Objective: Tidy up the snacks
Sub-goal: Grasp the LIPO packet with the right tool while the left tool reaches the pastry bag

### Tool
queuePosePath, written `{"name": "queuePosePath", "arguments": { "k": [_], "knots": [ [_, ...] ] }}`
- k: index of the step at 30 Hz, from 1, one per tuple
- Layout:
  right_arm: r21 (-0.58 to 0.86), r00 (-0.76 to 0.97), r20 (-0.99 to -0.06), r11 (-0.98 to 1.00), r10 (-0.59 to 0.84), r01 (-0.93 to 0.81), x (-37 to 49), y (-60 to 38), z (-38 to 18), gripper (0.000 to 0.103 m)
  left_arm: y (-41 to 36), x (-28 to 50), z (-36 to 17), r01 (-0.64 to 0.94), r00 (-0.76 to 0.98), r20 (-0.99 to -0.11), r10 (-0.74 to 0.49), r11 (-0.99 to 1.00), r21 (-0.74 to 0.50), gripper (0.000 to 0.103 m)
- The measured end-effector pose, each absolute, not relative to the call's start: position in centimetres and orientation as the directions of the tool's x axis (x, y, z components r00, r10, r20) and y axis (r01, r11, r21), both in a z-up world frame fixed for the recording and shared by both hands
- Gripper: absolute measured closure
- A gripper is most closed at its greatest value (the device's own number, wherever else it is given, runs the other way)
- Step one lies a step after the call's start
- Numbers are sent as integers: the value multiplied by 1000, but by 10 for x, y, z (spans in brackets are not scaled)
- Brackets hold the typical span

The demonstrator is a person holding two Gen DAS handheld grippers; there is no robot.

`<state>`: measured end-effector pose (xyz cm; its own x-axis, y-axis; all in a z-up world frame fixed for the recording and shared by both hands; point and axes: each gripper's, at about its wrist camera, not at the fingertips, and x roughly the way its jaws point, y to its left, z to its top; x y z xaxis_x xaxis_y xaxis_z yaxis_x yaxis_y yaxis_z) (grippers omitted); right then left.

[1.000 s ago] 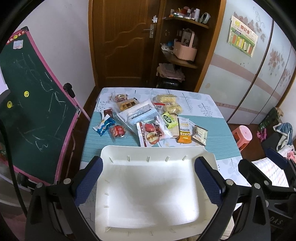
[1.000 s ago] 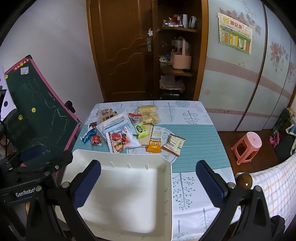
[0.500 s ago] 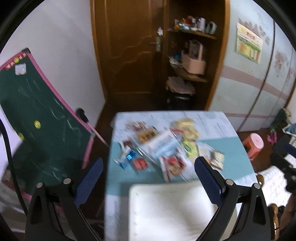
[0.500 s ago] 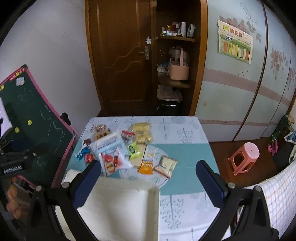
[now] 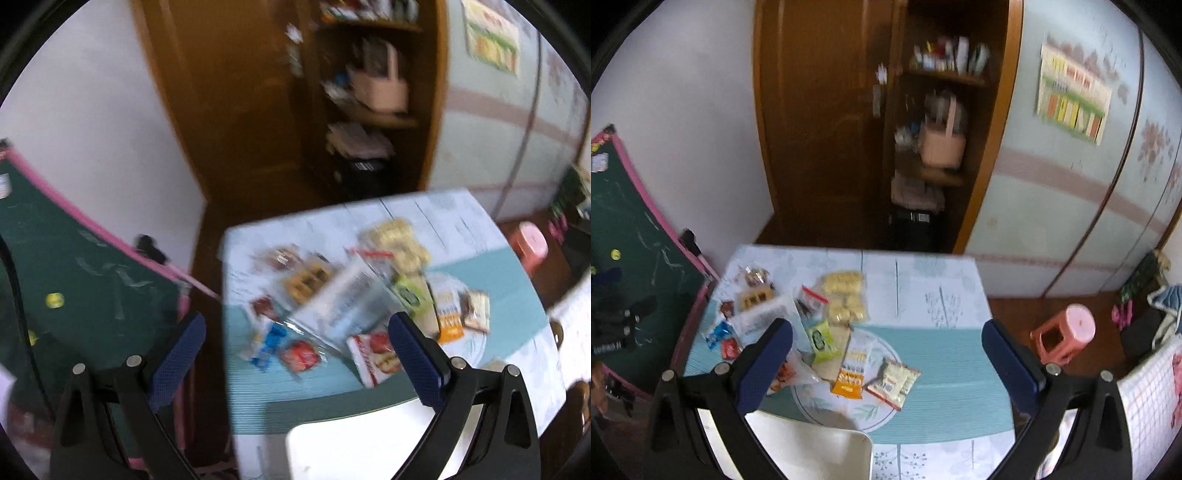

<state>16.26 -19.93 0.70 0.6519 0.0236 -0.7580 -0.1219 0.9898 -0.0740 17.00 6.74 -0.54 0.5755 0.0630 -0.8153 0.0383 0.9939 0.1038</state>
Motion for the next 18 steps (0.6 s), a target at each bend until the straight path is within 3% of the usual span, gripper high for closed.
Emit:
{"name": "queuePosePath", "arguments": {
  "k": [5,10,18],
  "knots": [
    [-73,539,-842,995,-25,-69,196,-210,-56,4,46,201,-72,85,409,-911,-40,996,-6,4],
    [-28,389,-921,1000,-26,1,226,-230,-121,22,31,223,-124,44,300,-950,-82,996,-72,4],
    [35,224,-975,995,14,92,249,-242,-193,26,9,244,-175,-8,170,-981,-95,995,-98,4]
  ]
}}
